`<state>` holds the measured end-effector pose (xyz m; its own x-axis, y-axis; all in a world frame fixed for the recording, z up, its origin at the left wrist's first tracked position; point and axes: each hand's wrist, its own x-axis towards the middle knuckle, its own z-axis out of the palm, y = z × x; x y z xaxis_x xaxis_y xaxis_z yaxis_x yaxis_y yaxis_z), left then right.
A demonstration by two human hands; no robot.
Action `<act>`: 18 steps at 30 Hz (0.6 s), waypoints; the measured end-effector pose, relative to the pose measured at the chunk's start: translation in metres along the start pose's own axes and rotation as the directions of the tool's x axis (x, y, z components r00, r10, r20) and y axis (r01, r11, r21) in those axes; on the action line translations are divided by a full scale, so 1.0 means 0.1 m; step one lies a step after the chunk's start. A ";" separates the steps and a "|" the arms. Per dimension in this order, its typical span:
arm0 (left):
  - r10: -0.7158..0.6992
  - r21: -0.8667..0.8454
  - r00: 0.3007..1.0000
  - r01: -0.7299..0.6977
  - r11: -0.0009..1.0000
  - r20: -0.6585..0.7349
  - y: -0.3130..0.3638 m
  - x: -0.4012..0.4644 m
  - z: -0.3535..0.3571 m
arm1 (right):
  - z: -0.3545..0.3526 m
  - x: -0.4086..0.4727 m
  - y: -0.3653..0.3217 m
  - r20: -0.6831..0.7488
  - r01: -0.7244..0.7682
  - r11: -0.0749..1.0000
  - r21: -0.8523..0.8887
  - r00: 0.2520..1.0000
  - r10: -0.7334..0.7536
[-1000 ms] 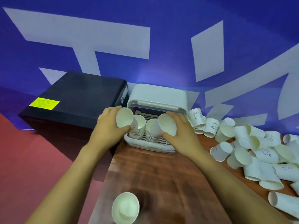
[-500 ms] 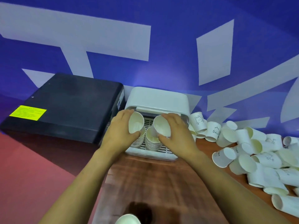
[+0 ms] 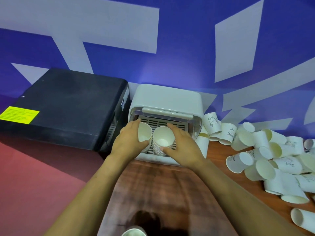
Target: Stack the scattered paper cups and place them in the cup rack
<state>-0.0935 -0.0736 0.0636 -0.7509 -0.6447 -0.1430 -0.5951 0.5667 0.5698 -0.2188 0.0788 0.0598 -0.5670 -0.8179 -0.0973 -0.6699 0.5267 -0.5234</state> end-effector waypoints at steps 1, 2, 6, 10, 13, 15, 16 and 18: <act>-0.007 -0.001 1.000 0.007 1.000 0.006 0.00 0.01 0.02 | 0.02 0.00 0.02 0.018 -0.008 1.000 0.005 1.000 0.007; -0.011 0.000 1.000 0.011 1.000 0.005 0.00 0.01 0.03 | 0.04 0.00 0.05 0.026 -0.009 1.000 0.012 1.000 0.009; -0.023 0.000 1.000 0.023 1.000 -0.011 -0.01 0.04 0.09 | 0.08 0.00 0.11 0.038 -0.022 0.999 0.031 0.999 0.021; -0.026 -0.002 1.000 0.026 1.000 0.000 -0.02 0.05 0.10 | 0.08 0.01 0.14 0.063 -0.009 1.000 0.026 0.998 0.007; -0.011 -0.013 1.000 0.011 1.000 0.022 -0.05 0.04 0.10 | 0.06 -0.04 0.18 0.062 -0.002 0.998 0.059 0.998 -0.001; -0.005 -0.007 1.000 0.005 1.000 0.019 -0.03 -0.01 0.09 | 0.04 -0.12 0.22 0.051 0.002 0.996 0.087 0.999 -0.007; 0.004 -0.012 1.000 -0.004 1.000 0.006 -0.02 -0.06 0.08 | 0.03 -0.17 0.23 0.042 0.011 0.995 0.095 0.999 -0.015; 0.039 -0.042 0.999 -0.041 0.998 -0.036 0.03 -0.18 0.08 | 0.01 -0.30 0.27 0.032 0.019 0.994 0.111 0.999 -0.023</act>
<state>-0.0839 -0.0564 0.0613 -0.7631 -0.6397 -0.0916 -0.5513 0.5705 0.6088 -0.2197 0.1172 0.0481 -0.5361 -0.8366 -0.1122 -0.6232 0.4819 -0.6160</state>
